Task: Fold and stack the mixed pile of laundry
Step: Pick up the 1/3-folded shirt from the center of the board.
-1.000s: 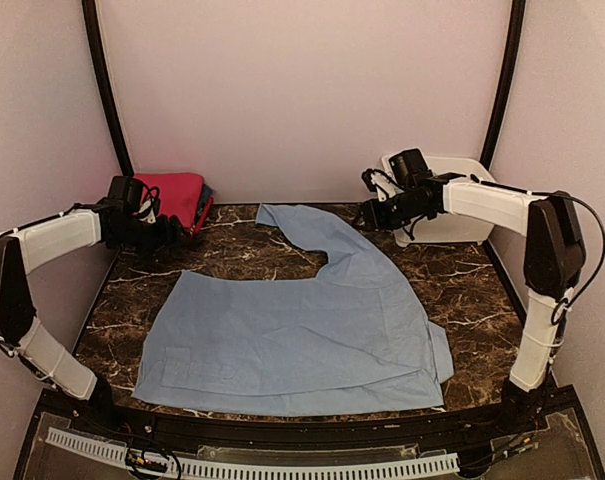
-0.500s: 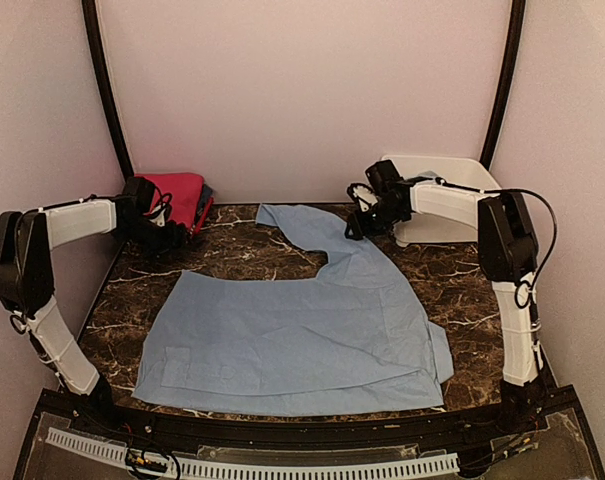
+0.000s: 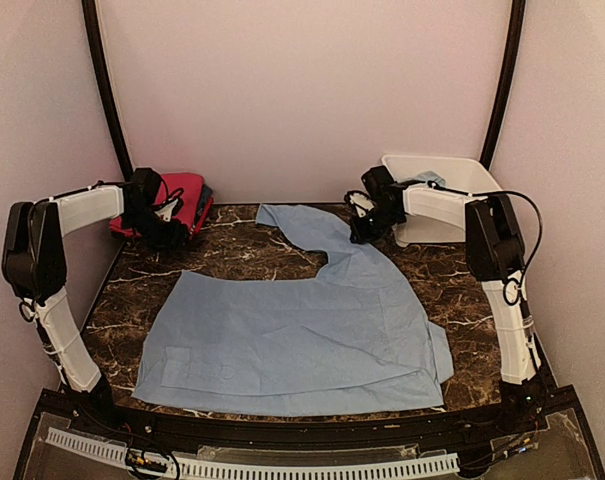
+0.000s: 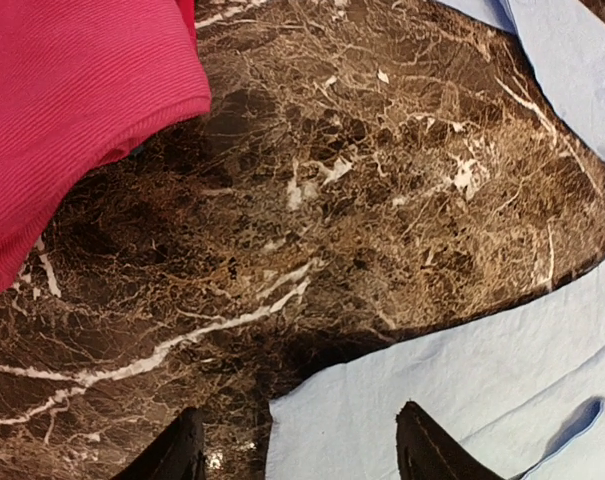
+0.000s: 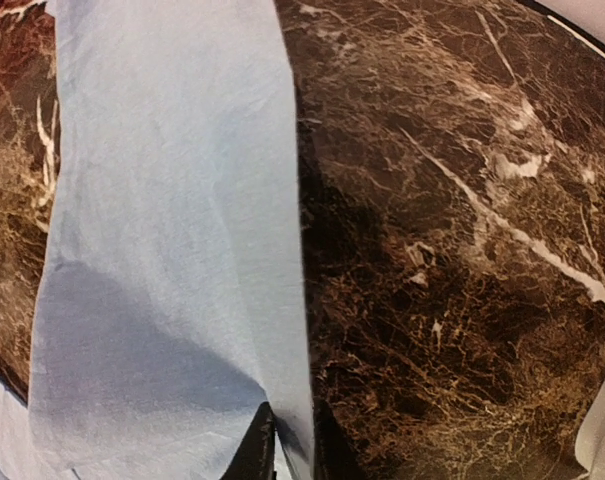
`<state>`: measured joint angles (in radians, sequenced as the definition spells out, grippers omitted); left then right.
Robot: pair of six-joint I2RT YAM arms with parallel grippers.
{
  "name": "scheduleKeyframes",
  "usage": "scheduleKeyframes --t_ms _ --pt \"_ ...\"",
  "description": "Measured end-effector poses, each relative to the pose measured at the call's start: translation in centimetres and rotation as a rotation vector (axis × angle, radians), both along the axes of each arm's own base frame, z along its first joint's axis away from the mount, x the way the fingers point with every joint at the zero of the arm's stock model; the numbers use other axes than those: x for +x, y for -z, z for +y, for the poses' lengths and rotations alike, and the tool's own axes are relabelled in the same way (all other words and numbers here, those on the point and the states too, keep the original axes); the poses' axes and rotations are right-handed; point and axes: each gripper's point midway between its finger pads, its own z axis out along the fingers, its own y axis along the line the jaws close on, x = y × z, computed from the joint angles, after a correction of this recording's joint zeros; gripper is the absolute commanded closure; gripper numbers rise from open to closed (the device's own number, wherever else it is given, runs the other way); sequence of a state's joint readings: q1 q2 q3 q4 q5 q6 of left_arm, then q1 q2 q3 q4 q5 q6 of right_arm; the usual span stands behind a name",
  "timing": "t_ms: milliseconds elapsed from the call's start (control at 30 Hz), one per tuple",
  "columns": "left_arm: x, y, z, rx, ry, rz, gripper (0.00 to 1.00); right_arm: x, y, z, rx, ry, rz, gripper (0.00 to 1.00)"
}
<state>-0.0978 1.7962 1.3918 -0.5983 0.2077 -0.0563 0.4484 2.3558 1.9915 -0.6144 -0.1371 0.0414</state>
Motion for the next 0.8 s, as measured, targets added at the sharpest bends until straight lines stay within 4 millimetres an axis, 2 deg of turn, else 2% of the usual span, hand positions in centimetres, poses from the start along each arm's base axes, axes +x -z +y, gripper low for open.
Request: scheduleKeyframes --t_ms 33,100,200,333,500,800 --pt "0.0 0.1 0.0 0.017 0.028 0.007 0.41 0.0 0.0 -0.1 0.004 -0.002 0.002 1.0" --pt "-0.1 0.6 0.1 0.046 0.081 0.026 0.46 0.1 -0.1 -0.1 0.022 0.0 0.01 1.0" --pt "-0.8 2.3 0.0 0.073 0.155 0.071 0.52 0.2 -0.2 -0.3 0.039 0.0 0.015 1.0" --pt "-1.4 3.8 -0.5 0.064 0.228 0.104 0.54 0.3 -0.3 -0.4 0.054 0.008 0.017 1.0" --pt "-1.6 3.9 -0.9 0.057 0.288 0.095 0.56 0.2 -0.5 -0.5 0.071 0.012 0.023 1.0" --pt "-1.8 6.3 -0.9 0.077 0.349 0.138 0.58 0.3 -2.5 -0.5 0.112 0.02 0.003 1.0"
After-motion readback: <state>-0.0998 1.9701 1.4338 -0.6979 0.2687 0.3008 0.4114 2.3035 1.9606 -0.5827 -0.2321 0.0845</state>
